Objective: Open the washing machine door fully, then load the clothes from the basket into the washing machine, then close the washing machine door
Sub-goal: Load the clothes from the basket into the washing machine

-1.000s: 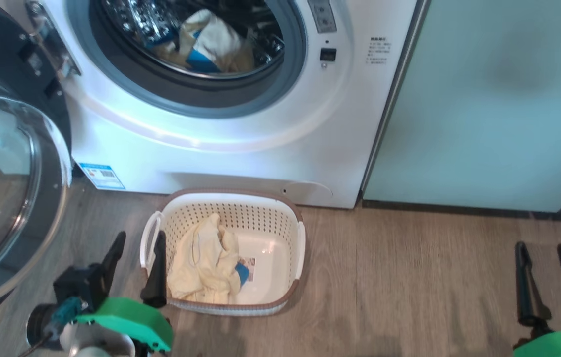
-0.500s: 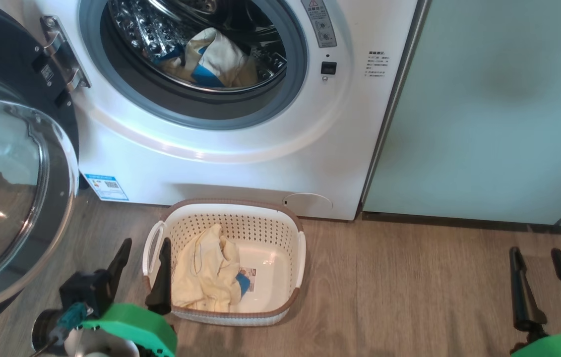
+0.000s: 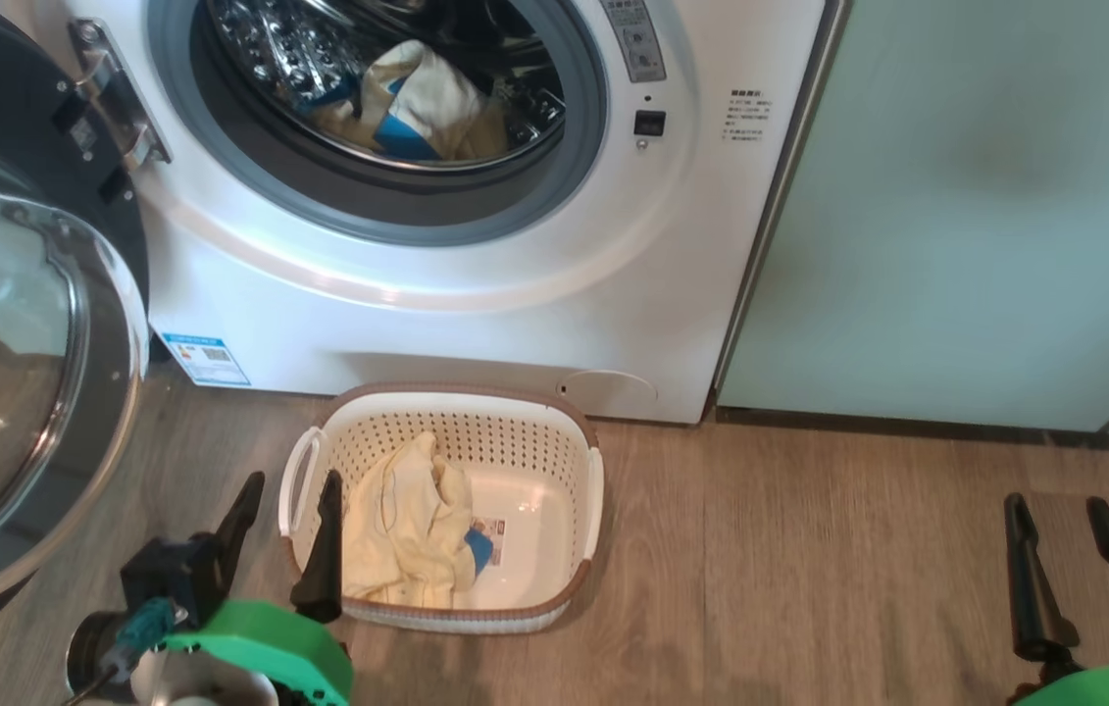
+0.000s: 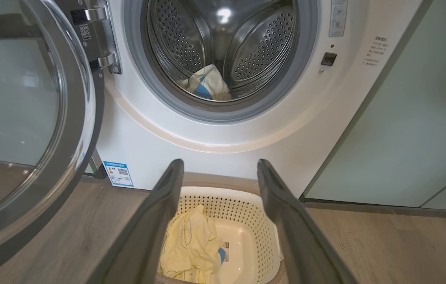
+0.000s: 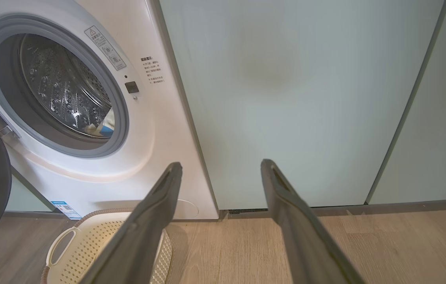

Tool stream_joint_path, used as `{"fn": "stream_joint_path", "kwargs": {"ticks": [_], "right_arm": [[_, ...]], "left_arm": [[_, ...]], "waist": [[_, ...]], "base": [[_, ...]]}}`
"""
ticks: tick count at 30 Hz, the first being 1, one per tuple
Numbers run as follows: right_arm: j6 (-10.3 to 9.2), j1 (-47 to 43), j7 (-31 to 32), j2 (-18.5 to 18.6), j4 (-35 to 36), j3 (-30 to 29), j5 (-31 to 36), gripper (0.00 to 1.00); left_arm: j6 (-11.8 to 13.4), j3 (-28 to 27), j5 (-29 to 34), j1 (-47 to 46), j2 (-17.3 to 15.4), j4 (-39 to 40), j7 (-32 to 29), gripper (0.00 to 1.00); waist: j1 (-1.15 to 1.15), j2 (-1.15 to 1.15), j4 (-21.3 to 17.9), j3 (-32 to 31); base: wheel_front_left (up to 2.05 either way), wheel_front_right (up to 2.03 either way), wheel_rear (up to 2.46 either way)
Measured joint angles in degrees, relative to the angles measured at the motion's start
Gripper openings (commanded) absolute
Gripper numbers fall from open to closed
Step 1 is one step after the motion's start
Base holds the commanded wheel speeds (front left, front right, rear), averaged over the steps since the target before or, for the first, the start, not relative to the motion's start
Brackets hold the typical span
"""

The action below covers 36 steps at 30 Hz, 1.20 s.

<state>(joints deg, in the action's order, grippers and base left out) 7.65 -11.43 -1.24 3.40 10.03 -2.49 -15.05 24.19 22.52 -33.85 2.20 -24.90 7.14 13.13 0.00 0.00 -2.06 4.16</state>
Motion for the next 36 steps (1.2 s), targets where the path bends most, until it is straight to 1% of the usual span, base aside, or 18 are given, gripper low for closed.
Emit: {"fn": "stream_joint_path", "kwargs": {"ticks": [6, 12, 15, 20, 21, 22, 30, 36], "right_arm": [[0.0, 0.16, -0.03, -0.01, 0.43, 0.11, -0.01, 1.0], [0.0, 2.48, -0.55, 0.0, 0.85, 0.08, -0.1, 1.0], [0.0, 3.99, -0.94, 0.05, 0.98, 0.07, -0.24, 1.0], [0.0, 6.82, -2.27, 0.31, 1.11, 0.09, -0.81, 1.0], [0.0, 6.82, -2.27, 0.31, 1.11, 0.09, -0.81, 1.0], [0.0, 7.49, -2.4, 0.35, 1.12, 0.07, -0.97, 1.0], [0.0, 13.04, -4.98, 0.77, 0.78, 0.23, -1.89, 1.0], [0.0, 17.33, -7.25, 0.85, -0.9, 1.46, -2.82, 1.0]], "left_arm": [[-0.02, -0.32, -0.45, -0.76, 0.08, -0.94, 0.0, 1.0], [-0.46, -1.53, -2.45, -5.78, 0.63, -5.15, 0.05, 1.0], [-2.14, -2.04, -3.25, -8.95, 0.76, -8.54, 0.07, 1.0], [-5.54, -2.11, -4.23, -14.97, 1.97, -14.33, 0.24, 1.0], [-5.54, -2.11, -4.23, -14.97, 1.97, -14.33, 0.24, 1.0], [-6.13, -2.05, -4.34, -16.24, 2.16, -15.62, 0.24, 1.0], [-11.98, -0.16, -4.54, -28.56, 4.16, -27.69, 0.23, 1.0], [-15.23, 0.49, -4.55, -34.86, 4.77, -37.1, -0.01, 1.0]], "waist": [[0.0, 0.0, -0.3, 2.18], [0.01, 0.0, -0.59, 6.69], [0.01, 0.0, -0.74, 9.29], [0.01, 0.0, -1.1, 14.38], [0.01, 0.0, -1.1, 14.38], [0.01, 0.0, -1.19, 15.47], [0.02, 0.0, -1.9, 24.89], [0.02, -0.01, -3.25, 31.56]], "base": [[0.0, 0.0, 0.0], [0.0, 0.0, 0.0], [0.0, 0.0, 0.0], [0.0, 0.0, 0.0], [0.0, 0.0, 0.0], [0.0, 0.0, 0.0], [0.0, 0.0, 0.0], [0.0, 0.0, 0.0]]}}
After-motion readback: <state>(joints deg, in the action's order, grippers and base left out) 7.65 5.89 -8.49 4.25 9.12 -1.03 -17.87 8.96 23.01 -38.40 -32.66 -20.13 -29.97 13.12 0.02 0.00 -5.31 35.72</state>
